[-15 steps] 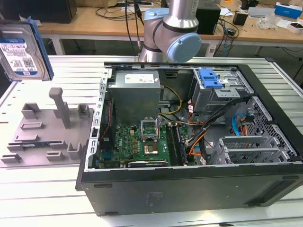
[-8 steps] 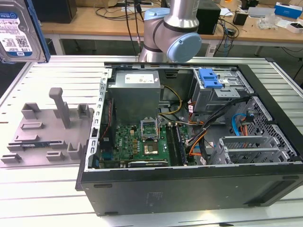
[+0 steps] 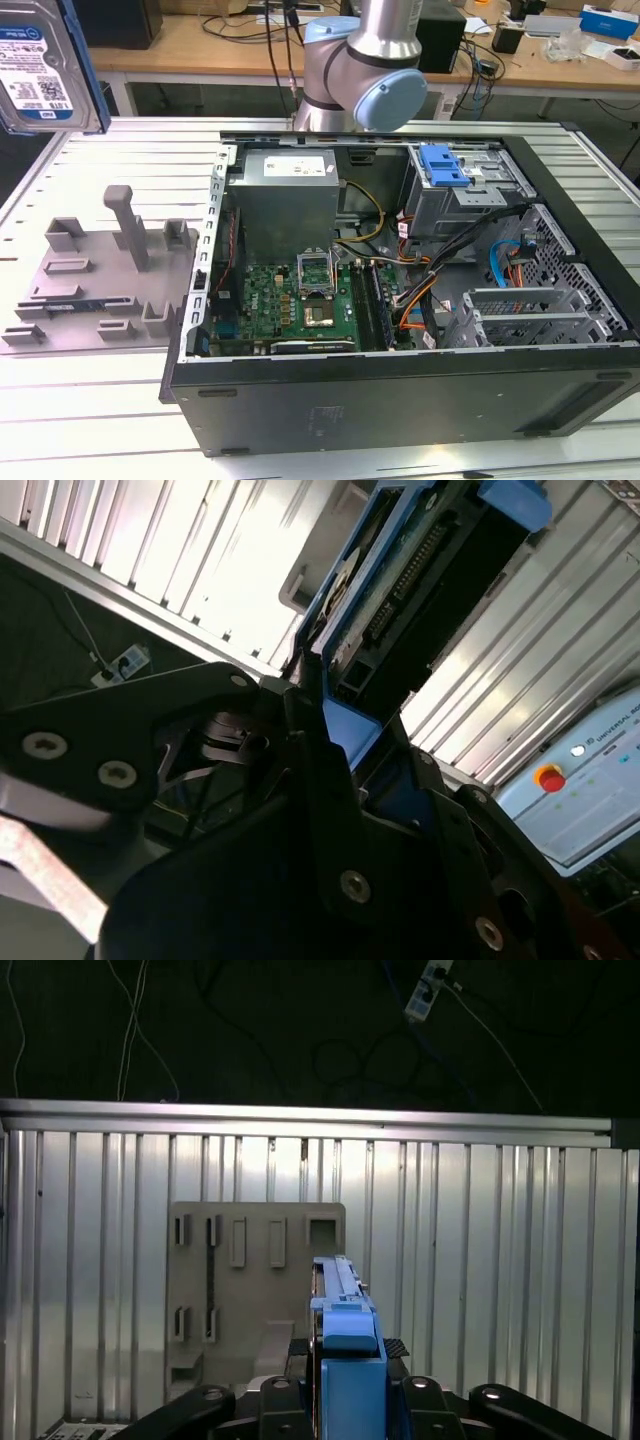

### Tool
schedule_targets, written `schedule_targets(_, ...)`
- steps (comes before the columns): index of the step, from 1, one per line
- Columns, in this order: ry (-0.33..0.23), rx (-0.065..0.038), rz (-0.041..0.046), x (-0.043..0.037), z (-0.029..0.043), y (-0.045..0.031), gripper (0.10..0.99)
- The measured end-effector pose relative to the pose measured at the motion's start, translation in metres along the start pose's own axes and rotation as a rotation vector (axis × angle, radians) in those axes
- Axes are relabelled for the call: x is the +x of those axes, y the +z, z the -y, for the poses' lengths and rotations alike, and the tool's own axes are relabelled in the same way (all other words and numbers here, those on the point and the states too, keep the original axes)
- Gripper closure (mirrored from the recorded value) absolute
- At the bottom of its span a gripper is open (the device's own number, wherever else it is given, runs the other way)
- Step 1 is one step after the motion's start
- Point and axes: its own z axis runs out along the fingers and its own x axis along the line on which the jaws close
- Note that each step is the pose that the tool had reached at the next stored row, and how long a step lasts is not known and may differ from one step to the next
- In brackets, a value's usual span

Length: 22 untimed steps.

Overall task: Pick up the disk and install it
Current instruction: 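Pick up the disk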

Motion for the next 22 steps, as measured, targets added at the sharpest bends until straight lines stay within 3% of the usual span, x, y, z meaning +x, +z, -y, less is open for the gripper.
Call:
schedule_targets(4,0.000,0.000,0.0003,0.0133,0.0176,-0.0004,0.718)
schedule_targets(11,0.000,-0.001,0.0002,0.0307,0.0379,-0.0008,0.718)
schedule_targets(17,0.000,-0.002,0.0003,0.0467,0.0703,-0.0013,0.718)
schedule_targets(20,0.000,-0.002,0.0003,0.0613,0.0994,-0.0019,0.718)
schedule_targets(21,0.000,-0.002,0.0003,0.0694,0.1150,-0.0022,0.718)
schedule_targets(22,0.000,-0.002,0.0004,0.0748,0.1252,-0.0023,0.718)
